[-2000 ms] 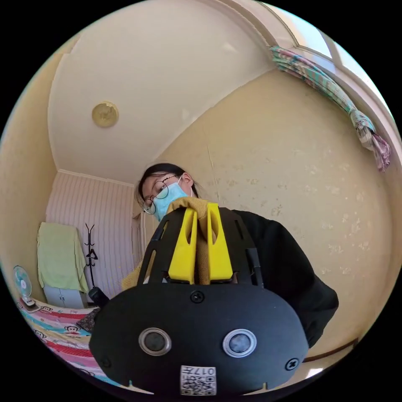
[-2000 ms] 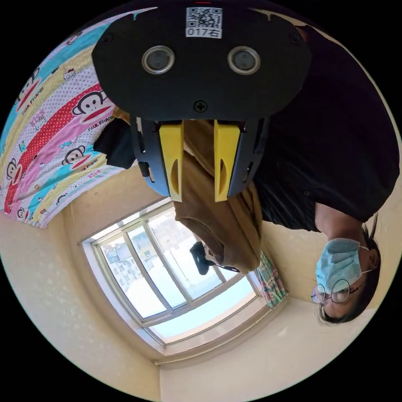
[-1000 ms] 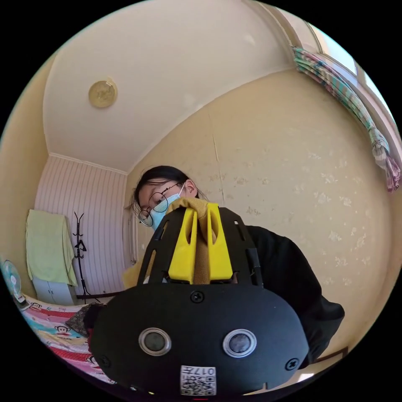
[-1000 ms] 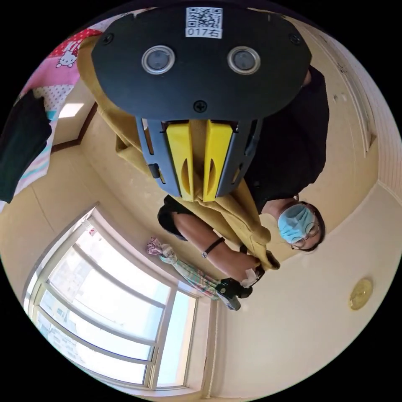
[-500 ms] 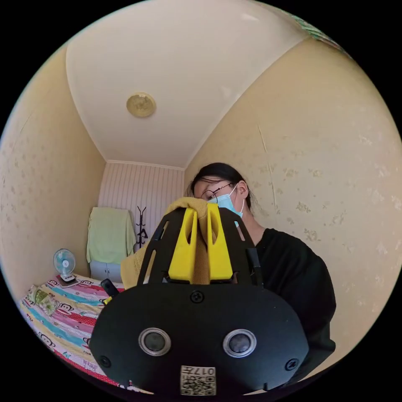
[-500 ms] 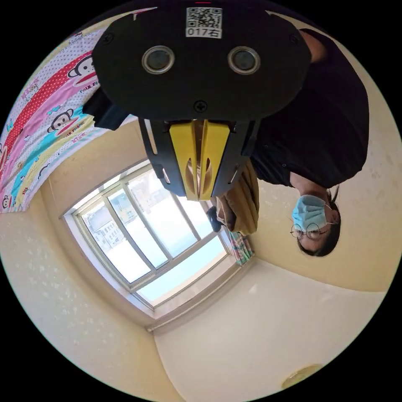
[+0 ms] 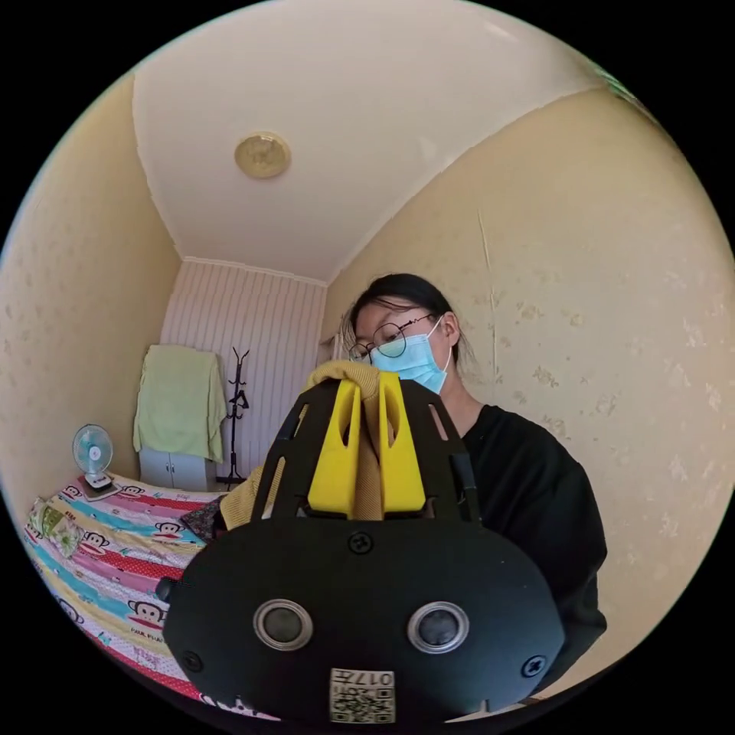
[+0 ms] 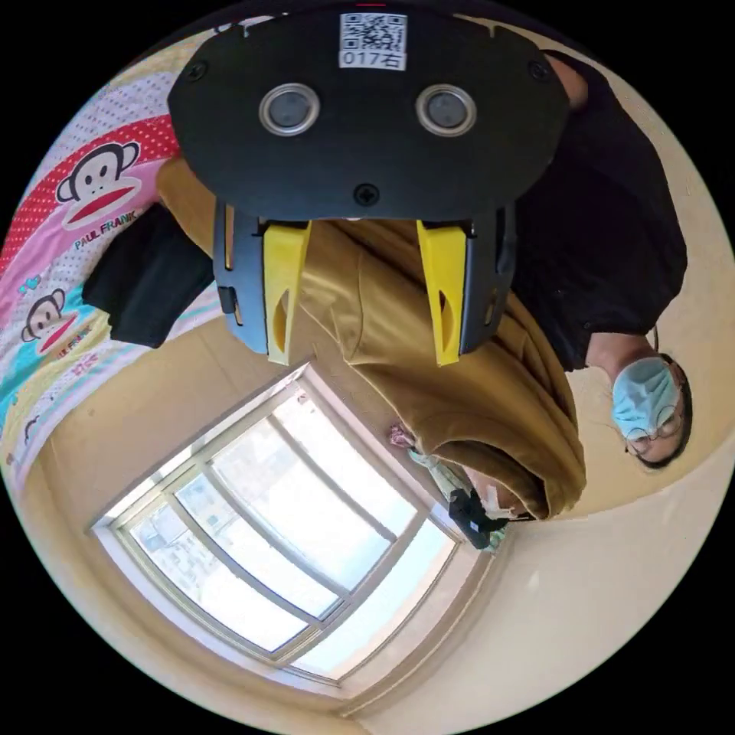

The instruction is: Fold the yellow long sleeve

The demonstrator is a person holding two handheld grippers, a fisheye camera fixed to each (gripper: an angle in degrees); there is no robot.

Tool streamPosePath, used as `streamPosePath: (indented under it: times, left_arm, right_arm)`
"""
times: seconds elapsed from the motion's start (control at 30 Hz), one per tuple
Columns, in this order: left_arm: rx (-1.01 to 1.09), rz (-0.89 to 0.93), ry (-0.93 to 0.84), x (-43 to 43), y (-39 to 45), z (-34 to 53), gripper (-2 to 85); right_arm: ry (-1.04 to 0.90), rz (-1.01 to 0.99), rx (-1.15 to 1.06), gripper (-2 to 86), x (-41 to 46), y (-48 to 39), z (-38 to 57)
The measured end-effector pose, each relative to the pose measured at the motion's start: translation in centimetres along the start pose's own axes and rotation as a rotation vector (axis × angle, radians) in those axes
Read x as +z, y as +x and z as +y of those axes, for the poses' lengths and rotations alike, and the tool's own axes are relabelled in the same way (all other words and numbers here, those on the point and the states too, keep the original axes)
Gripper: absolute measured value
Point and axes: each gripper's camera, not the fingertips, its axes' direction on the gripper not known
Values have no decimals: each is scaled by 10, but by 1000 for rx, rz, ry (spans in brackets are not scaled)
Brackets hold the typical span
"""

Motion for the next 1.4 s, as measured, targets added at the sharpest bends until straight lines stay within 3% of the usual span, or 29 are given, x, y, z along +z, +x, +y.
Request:
streamPosePath:
  times: [0.17,0.23,0.4,0.63,0.83,0.97,1.07,1.17,1.3,1.4]
  left_arm:
    - [-91,-26,-34,9,3,-3,36]
    - [-109,-49,-39,9,12,-4,38]
    - [-63,-235,-71,-3,69,-12,38]
    - [-193,-768,-62,-34,136,2,38]
    - [-227,-1289,-175,1,161,45,37]
    - [-121,-1554,-5,61,188,93,24]
    - [2,-1584,84,90,192,86,18]
    - [74,-1583,54,106,181,48,16]
    - [-58,-1496,44,100,142,13,17]
    - [-188,-1477,13,85,88,16,19]
  right_arm:
    - [-191,-448,110,204,61,45,21]
    - [-137,-482,53,83,51,36,29]
    - [104,-155,-41,36,-43,-24,46]
    - [449,537,-344,35,-162,-237,63]
    - [517,868,-569,36,-136,-392,79]
    - [530,1087,-678,35,-92,-464,123]
    - [545,1142,-703,34,-89,-500,128]
    - [562,1245,-700,33,-87,-529,118]
    - [646,1382,-559,31,-94,-539,110]
    - [606,1493,-377,29,-112,-512,99]
